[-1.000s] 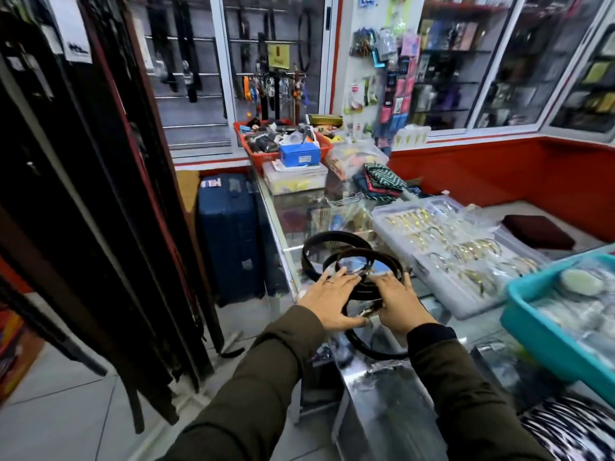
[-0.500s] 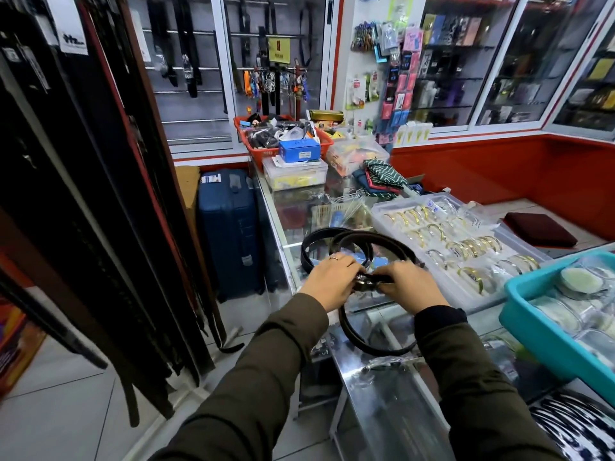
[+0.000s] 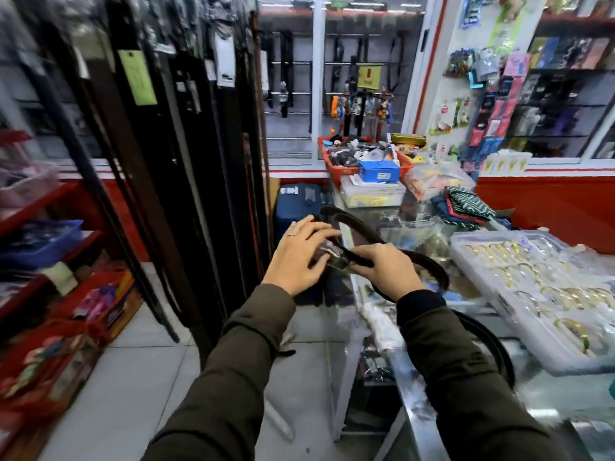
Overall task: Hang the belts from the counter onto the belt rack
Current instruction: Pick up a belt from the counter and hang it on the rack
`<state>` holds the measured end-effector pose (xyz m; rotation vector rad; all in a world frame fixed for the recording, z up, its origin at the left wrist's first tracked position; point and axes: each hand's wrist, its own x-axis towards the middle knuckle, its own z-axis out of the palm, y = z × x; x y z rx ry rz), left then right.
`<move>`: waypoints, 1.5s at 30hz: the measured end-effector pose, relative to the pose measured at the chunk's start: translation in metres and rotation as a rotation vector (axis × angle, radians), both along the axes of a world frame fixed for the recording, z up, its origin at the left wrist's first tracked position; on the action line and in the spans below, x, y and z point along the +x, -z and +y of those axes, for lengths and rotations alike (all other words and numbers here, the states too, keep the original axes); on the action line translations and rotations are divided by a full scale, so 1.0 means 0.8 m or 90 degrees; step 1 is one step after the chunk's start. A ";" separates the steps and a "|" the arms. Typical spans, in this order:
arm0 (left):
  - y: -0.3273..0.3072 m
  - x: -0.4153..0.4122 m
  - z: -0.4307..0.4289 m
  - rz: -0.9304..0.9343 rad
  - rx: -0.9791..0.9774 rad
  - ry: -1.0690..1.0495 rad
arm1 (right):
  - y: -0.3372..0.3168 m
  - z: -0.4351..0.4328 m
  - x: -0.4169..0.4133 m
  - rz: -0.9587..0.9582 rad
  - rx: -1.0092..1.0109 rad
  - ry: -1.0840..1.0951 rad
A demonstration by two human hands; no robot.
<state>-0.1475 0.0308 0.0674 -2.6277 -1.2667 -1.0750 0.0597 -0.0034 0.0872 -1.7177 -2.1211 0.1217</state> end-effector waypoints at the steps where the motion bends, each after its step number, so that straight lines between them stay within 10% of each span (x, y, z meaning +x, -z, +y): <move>1: 0.001 -0.013 -0.003 -0.060 -0.005 -0.023 | 0.001 0.005 -0.012 0.050 -0.010 -0.023; 10: 0.011 -0.057 -0.024 -0.732 -0.347 -0.087 | 0.006 0.017 -0.100 0.467 -0.118 -0.193; 45: -0.317 -0.295 -0.039 -0.823 0.010 -0.040 | -0.303 0.064 -0.402 0.924 -0.013 -0.493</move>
